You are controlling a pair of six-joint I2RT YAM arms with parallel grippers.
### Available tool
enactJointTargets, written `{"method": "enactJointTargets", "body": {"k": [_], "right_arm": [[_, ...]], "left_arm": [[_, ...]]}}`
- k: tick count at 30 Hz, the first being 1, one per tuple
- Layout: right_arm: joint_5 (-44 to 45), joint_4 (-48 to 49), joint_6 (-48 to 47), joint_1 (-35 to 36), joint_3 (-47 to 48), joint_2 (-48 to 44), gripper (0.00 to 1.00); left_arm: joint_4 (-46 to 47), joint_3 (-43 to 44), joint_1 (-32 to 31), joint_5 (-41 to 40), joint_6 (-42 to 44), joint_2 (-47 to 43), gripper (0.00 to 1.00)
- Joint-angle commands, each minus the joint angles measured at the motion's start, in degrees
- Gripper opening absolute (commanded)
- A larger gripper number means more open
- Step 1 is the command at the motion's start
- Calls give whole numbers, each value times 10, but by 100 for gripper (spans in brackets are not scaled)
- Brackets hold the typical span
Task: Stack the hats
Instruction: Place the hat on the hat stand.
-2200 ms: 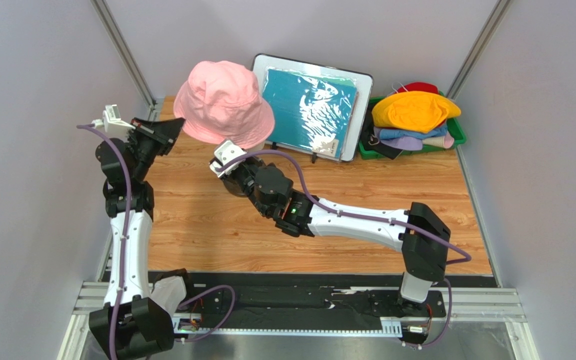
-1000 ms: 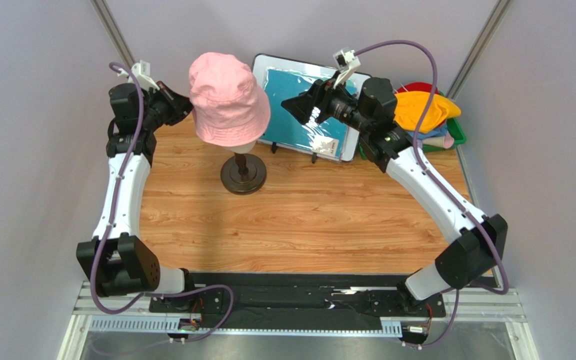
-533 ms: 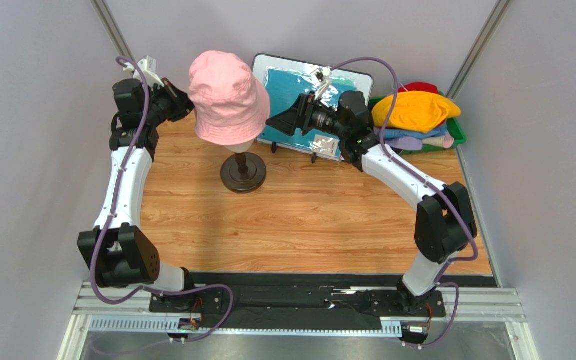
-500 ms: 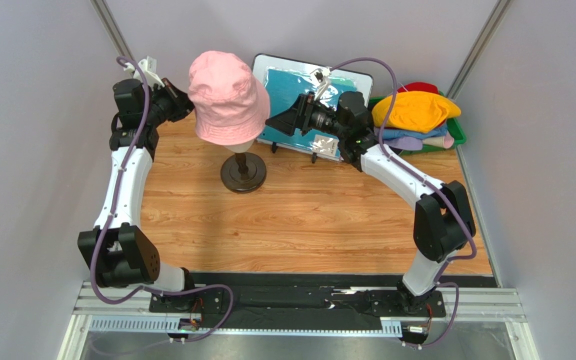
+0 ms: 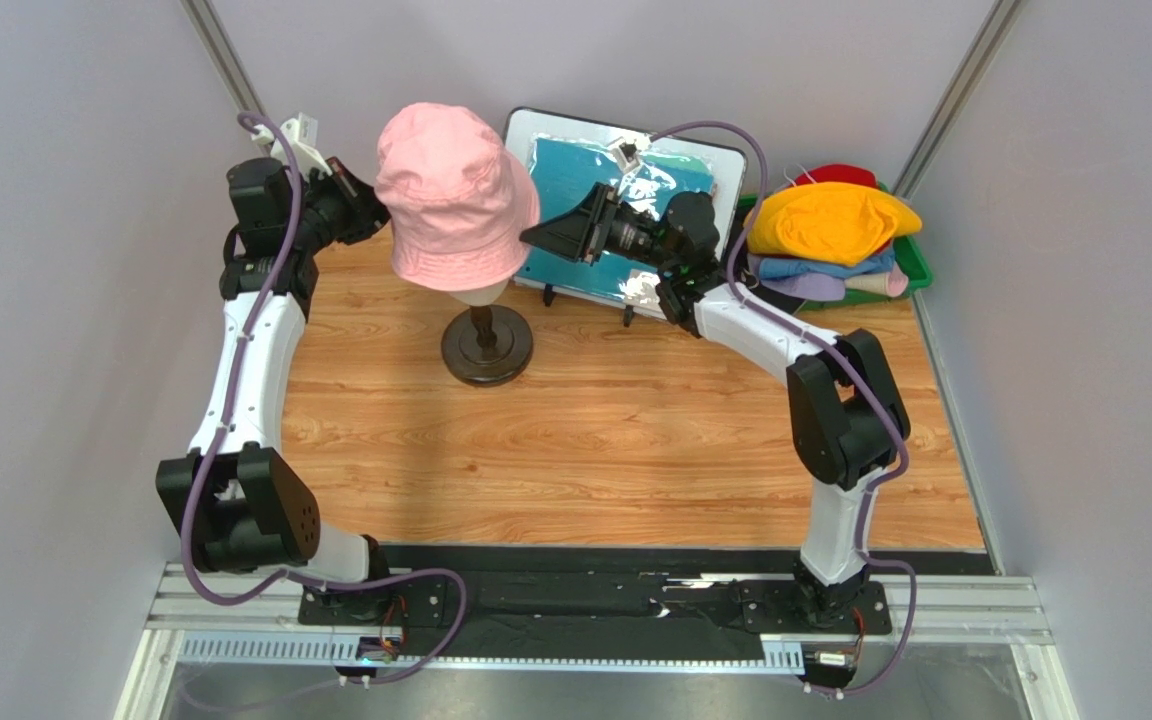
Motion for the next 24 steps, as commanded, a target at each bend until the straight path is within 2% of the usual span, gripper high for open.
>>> {"method": "enactJointTargets", "body": {"k": [1,4,8,12,15,24], "right_arm": [[-26,127,93,-1,24,19,24],[-28,141,106,0,6,25,1],[-8,112,78,3,-21,16,0],[27,0,-2,12,-51,-9,0],[54,-48,-37,17,-70,-24,0],[102,-107,-85,56,-126,-82,0]], "left_arm": [[-71,-13,-8,22,26,28,0],[-72,-14,-8,18,27,25,0],[-71,-16,-8,18,27,27,0],[-70,-16,-9,19,28,35,0],[-72,-14,-12,18,33,39,0],[-84,-8,-33,19,43,46,0]]}}
